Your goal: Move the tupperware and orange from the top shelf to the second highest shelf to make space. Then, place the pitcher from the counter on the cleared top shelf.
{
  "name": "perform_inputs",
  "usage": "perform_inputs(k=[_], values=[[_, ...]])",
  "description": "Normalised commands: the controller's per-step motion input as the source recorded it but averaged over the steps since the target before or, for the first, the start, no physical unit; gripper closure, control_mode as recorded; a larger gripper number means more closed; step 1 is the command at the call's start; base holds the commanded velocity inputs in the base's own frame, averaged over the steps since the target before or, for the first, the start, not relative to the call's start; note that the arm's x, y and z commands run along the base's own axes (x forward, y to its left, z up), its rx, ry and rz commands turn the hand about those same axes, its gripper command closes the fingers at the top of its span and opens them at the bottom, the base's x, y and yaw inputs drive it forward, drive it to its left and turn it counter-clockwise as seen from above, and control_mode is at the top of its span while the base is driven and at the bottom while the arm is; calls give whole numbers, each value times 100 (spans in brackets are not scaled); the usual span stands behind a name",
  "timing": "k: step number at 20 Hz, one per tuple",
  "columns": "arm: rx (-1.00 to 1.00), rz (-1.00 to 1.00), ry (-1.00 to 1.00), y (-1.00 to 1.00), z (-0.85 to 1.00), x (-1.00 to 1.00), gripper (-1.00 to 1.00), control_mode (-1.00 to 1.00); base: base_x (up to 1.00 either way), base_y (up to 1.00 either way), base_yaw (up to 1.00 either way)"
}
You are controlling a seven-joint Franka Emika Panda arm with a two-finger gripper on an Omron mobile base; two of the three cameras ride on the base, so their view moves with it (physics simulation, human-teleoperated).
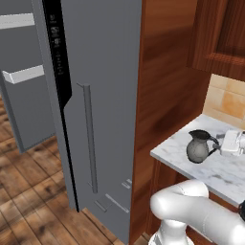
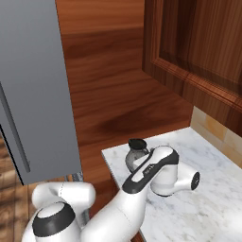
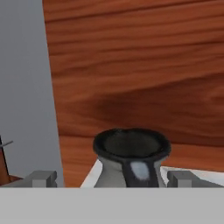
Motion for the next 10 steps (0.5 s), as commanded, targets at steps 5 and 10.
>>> perform_inputs(k=[5, 10], values=[[0, 1, 1, -8, -19, 8, -100, -100, 0, 0, 0], [0, 0, 2, -2, -17, 13, -100, -100, 0, 0, 0]])
